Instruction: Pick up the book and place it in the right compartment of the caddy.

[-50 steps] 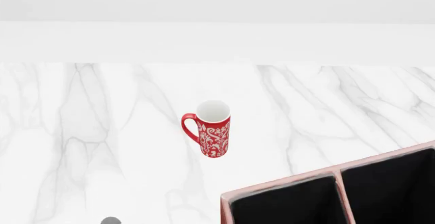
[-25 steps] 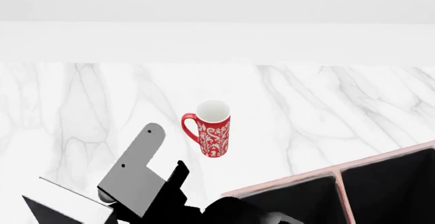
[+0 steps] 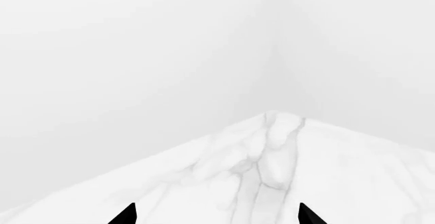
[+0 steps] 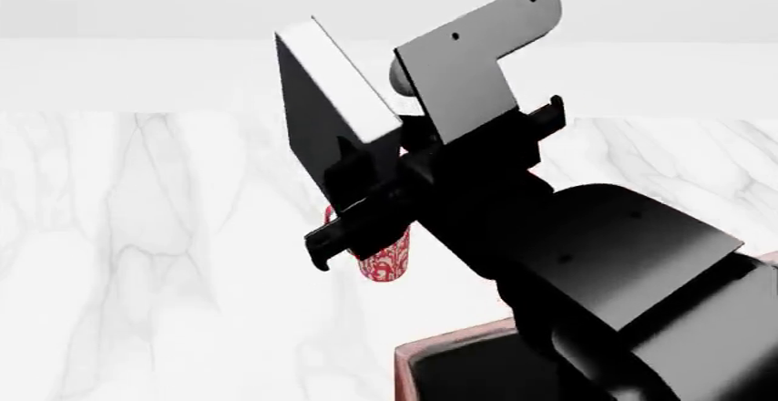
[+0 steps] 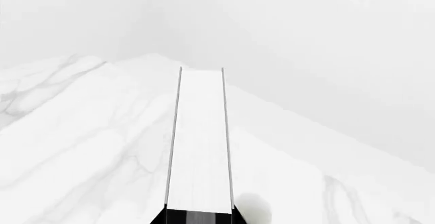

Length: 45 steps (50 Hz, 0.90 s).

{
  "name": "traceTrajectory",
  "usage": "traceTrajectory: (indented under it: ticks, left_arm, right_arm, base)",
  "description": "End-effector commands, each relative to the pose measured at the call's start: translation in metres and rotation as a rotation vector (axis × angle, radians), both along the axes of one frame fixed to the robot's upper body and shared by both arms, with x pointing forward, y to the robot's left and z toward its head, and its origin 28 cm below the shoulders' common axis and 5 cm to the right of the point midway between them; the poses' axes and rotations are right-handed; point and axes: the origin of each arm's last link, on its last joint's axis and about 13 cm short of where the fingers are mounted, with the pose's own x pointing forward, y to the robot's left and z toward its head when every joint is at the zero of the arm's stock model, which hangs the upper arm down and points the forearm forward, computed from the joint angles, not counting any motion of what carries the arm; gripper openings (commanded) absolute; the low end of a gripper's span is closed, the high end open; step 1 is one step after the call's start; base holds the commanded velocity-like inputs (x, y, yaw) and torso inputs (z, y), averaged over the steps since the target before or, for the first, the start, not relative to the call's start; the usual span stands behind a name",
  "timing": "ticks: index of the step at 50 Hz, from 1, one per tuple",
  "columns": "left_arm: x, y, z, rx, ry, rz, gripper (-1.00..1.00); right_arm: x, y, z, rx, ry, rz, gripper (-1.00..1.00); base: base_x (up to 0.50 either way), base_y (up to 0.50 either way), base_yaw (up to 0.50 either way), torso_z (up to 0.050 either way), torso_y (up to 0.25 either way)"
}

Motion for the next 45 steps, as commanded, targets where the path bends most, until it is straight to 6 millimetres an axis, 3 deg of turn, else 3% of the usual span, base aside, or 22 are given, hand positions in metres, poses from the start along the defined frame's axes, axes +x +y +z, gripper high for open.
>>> traceTrajectory:
  ticks: [1, 8, 22, 33, 45]
  left_arm:
    - [-0.001, 0.001, -0.001, 0.004, 0.003, 0.005, 1.0]
    - [0.0, 0.0, -0.001, 0.006, 0.004, 0.004, 1.0]
    - [0.001, 0.0, 0.0, 0.008, 0.003, 0.0, 1.0]
    - [0.004, -0.002, 0.001, 0.004, -0.003, -0.008, 1.0]
    - [0.002, 0.001, 0.0, -0.003, -0.008, -0.001, 1.0]
  right_arm:
    - [0.001, -0.066, 0.026, 0.18, -0.094, -0.448, -1.0]
    - [-0.021, -0.107, 0.025, 0.217, -0.118, -0.647, -1.0]
    - [-0.069, -0.153, 0.009, 0.257, -0.14, -0.878, -1.0]
    - [-0.102, -0.167, -0.004, 0.242, -0.11, -1.047, -1.0]
    - [-0.117, -0.183, -0.004, 0.303, -0.111, -1.155, -1.0]
  base:
    - [0.0, 0.0, 0.0, 0.0, 0.0]
    - [0.0, 0.0, 0.0, 0.0, 0.001]
    - [0.0, 0.0, 0.0, 0.0, 0.001]
    - [0.0, 0.0, 0.0, 0.0, 0.002]
    - [0.0, 0.0, 0.0, 0.0, 0.001]
